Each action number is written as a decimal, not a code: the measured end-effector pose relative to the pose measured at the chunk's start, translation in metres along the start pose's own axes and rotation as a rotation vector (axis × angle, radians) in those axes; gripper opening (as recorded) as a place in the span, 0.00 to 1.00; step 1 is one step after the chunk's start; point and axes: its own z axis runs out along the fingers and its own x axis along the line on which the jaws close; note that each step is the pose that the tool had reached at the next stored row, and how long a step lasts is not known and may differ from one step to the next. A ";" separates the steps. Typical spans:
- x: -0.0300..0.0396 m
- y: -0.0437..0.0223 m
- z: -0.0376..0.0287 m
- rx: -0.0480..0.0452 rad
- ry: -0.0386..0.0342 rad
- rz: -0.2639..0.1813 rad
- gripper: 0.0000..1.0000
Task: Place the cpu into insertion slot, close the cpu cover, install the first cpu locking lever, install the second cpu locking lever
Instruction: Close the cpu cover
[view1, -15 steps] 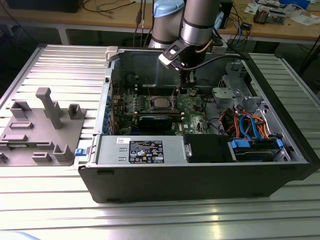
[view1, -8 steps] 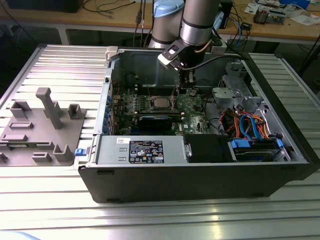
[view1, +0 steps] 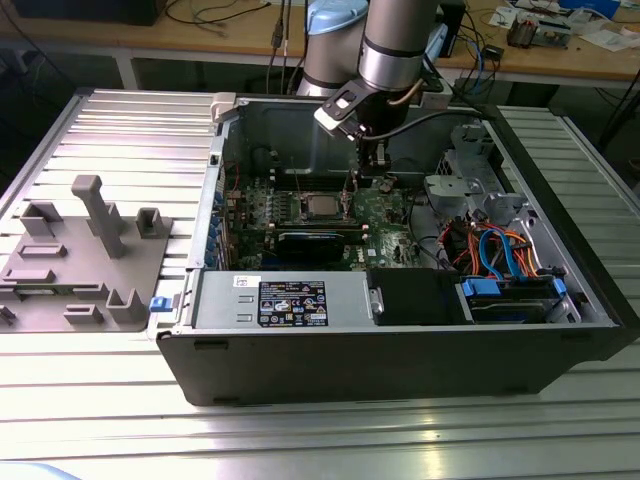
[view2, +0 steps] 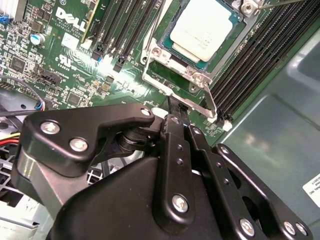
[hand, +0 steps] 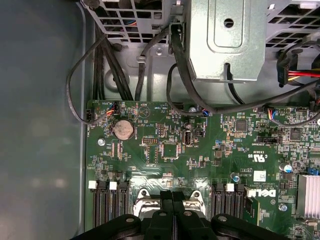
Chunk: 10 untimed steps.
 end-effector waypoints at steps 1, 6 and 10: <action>0.0000 -0.0002 0.0000 0.0000 0.0000 0.000 0.11; 0.0001 -0.0016 0.0000 0.0000 0.0000 0.000 0.11; 0.0001 -0.0028 0.0000 0.0000 0.0000 0.000 0.11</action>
